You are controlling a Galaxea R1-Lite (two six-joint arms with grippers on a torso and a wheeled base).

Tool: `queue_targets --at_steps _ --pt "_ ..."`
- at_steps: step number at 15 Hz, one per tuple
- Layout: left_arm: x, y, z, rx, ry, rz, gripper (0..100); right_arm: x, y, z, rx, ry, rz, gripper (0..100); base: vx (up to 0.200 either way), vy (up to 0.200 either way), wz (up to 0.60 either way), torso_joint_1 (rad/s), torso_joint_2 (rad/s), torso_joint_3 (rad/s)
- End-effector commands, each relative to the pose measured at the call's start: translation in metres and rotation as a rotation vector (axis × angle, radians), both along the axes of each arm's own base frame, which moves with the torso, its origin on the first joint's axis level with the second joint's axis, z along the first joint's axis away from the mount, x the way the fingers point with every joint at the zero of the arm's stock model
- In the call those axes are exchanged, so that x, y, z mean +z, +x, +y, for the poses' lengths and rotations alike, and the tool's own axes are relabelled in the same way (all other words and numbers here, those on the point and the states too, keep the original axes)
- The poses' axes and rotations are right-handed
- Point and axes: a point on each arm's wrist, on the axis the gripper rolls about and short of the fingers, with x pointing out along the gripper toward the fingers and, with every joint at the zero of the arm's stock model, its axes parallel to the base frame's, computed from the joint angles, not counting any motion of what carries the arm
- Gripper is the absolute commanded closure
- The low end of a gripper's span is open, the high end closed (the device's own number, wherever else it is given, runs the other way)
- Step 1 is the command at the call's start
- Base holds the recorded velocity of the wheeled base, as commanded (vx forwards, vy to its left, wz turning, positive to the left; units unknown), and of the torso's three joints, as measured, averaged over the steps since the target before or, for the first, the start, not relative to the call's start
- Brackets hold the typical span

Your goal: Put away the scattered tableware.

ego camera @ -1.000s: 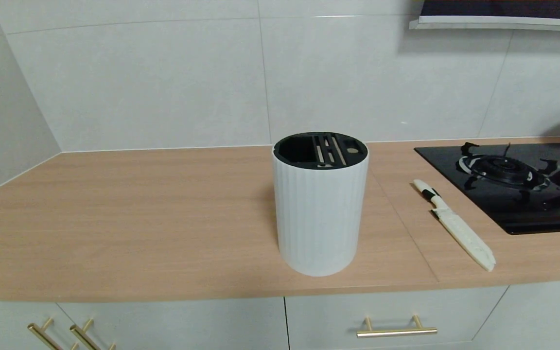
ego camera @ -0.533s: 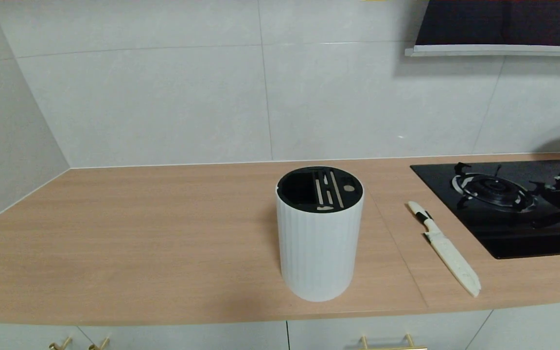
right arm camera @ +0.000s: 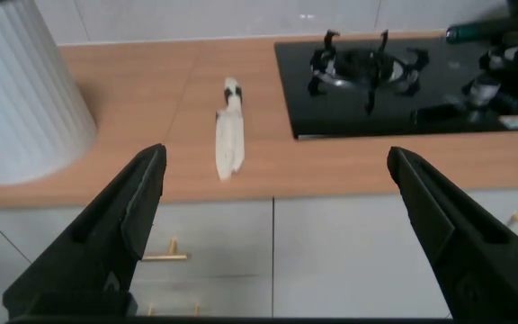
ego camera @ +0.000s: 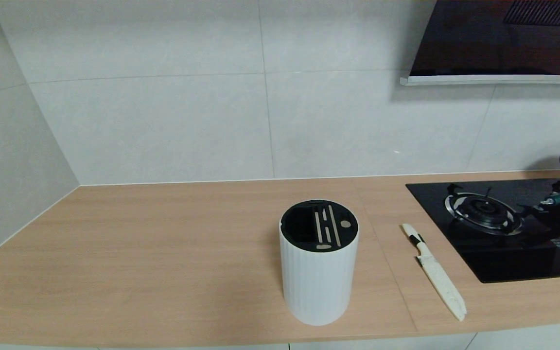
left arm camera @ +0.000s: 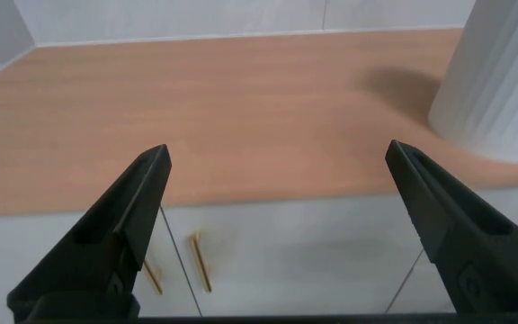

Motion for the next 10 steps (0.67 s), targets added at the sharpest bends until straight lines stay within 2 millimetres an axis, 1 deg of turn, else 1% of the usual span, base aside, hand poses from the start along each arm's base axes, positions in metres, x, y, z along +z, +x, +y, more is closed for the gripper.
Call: queue_targets --at_steps 1,7,10 --pt "-0.0001 0.0 0.0 0.0 0.0 0.001 0 0.0002 0.0001 0.0 0.0 0.0 0.001 0 0.0 0.0 0.0 0.256 -0.55 -0.286" --pt "-0.0001 0.0 0.0 0.0 0.0 0.001 0 0.0002 0.0001 0.0 0.0 0.0 0.001 0 0.0 0.0 0.0 0.196 -0.4 -0.21" --pt "-0.0001 0.0 0.0 0.0 -0.001 0.001 0 -0.0002 0.0002 0.0 0.0 -0.001 0.002 0 0.0 0.0 0.0 0.028 -0.03 -0.019"
